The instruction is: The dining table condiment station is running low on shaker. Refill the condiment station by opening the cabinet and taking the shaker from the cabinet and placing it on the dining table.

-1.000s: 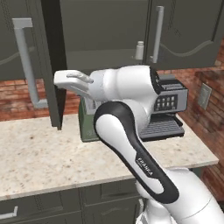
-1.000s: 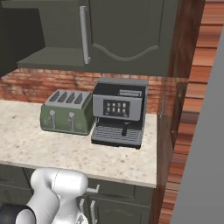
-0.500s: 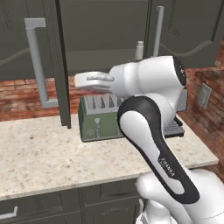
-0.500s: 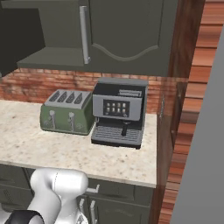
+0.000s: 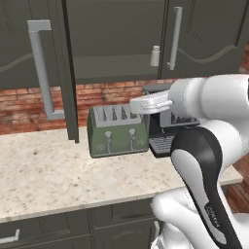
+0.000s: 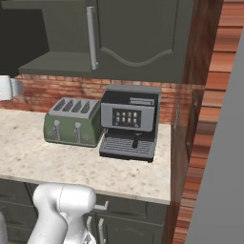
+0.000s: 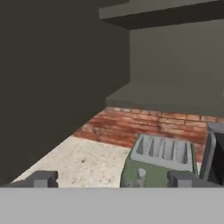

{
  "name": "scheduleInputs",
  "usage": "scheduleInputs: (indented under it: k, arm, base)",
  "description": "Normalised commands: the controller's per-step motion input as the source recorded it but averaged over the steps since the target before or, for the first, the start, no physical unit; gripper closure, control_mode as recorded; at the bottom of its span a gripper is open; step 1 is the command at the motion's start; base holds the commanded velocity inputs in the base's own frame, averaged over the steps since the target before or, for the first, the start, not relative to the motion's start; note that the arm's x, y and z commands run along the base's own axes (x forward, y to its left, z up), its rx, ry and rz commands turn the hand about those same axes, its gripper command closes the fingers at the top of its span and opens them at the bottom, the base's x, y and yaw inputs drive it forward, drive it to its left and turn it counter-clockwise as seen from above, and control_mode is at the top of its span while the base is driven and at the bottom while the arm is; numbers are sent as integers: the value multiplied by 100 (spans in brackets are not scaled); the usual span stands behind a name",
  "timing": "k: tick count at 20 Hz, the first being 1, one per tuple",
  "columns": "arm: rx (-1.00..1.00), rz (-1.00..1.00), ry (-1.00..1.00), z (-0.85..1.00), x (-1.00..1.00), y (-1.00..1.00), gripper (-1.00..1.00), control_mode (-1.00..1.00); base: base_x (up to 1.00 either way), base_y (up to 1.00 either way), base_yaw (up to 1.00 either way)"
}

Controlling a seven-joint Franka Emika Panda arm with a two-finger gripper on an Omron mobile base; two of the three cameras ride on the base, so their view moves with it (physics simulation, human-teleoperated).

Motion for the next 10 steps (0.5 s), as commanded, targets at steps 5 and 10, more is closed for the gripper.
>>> scheduleInputs:
  k: [5, 10]
  arm:
    - [0, -23, -2, 11, 29, -100, -100, -100]
    - [0, -6, -21, 7, 37, -95, -100, -100]
  base:
    - [0, 0, 0]
    - [0, 0, 0]
